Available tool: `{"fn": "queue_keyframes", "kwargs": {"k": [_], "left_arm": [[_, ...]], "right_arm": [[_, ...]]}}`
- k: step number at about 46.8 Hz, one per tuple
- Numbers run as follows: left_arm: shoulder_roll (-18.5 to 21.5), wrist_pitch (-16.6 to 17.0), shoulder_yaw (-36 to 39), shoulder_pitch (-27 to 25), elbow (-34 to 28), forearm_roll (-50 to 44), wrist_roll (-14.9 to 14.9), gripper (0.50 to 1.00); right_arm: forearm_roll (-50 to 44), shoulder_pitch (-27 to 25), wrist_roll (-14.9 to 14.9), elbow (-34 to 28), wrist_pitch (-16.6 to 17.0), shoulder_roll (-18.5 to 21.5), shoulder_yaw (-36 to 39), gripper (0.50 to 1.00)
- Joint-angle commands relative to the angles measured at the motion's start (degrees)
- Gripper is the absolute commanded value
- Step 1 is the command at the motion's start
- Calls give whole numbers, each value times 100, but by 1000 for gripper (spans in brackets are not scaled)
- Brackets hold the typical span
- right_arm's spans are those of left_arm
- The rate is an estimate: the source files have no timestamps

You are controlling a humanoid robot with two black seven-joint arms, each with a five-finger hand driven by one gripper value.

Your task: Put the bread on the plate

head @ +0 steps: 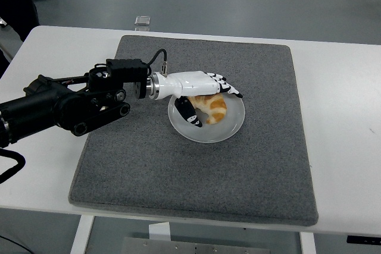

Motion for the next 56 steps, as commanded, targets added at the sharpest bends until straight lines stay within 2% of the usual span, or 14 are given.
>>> {"fn": "queue_keyframes", "kwargs": {"k": [1,6,16,26,43,47,56], "left_arm": [[141,-247,-34,-107,-127,-631,-9,994],[388,-572,-148,-282,-162,-1378,-9,996],[730,-1100,-895,-292,-127,-2724,-9,996],[1099,-1118,-1352,-230,-83,-3523,-1,999],[1987,-1258,-1326,-125,101,-5017,-1,999],[2058,-1478,-1300,-116,382,-5387,8,999],[2058,-2207,-1352,-116,1103,-5993,52,999]], "right_arm": [[0,0,0,0,0,0,0,952],[0,0,0,0,0,0,0,952],[0,0,0,0,0,0,0,952],[0,0,0,0,0,0,0,952],[0,0,0,0,0,0,0,952],[0,0,0,0,0,0,0,952],[0,0,0,0,0,0,0,954]]}}
